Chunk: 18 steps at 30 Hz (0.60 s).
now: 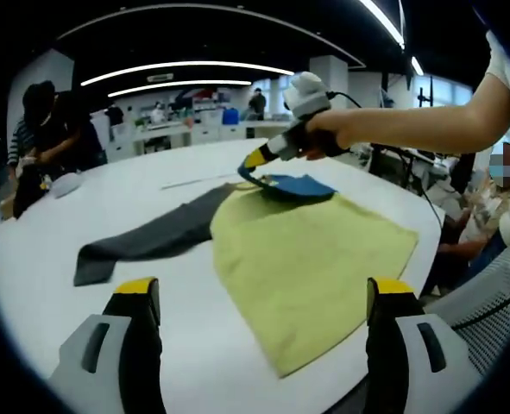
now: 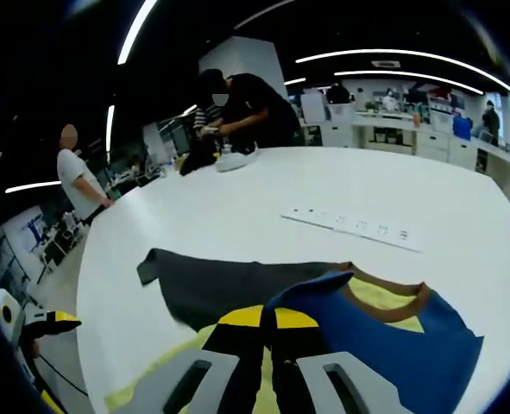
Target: Fold the garment on the visible template until the final outline fits inside the template.
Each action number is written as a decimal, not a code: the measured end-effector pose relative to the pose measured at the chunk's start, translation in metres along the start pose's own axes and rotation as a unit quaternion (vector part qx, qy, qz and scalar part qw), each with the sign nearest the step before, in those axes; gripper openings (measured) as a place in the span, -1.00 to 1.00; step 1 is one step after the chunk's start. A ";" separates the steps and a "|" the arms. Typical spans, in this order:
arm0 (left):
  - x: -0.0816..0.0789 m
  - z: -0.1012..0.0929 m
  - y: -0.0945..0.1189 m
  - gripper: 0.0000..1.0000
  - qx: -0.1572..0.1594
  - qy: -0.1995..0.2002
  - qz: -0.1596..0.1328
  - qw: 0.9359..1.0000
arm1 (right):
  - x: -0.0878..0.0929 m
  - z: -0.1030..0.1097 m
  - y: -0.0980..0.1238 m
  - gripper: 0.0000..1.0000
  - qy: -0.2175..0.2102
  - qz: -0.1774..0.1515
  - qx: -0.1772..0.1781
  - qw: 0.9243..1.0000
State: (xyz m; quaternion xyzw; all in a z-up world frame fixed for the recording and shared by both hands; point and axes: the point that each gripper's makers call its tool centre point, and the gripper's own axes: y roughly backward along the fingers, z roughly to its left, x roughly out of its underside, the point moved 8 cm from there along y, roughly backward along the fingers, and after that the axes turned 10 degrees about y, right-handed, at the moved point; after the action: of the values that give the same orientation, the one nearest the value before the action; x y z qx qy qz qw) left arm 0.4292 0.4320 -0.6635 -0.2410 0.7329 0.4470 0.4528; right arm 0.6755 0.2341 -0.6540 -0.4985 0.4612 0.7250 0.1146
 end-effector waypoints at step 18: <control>0.001 0.006 0.005 0.94 -0.005 0.006 -0.002 1.000 | 0.024 0.017 -0.037 -1.00 0.032 0.044 -0.009 0.998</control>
State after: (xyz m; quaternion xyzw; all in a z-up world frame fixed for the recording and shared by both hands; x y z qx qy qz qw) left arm 0.4273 0.4395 -0.6635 -0.2473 0.7328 0.4483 0.4482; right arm 0.6765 0.2601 -0.6932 -0.5016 0.4794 0.7174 0.0629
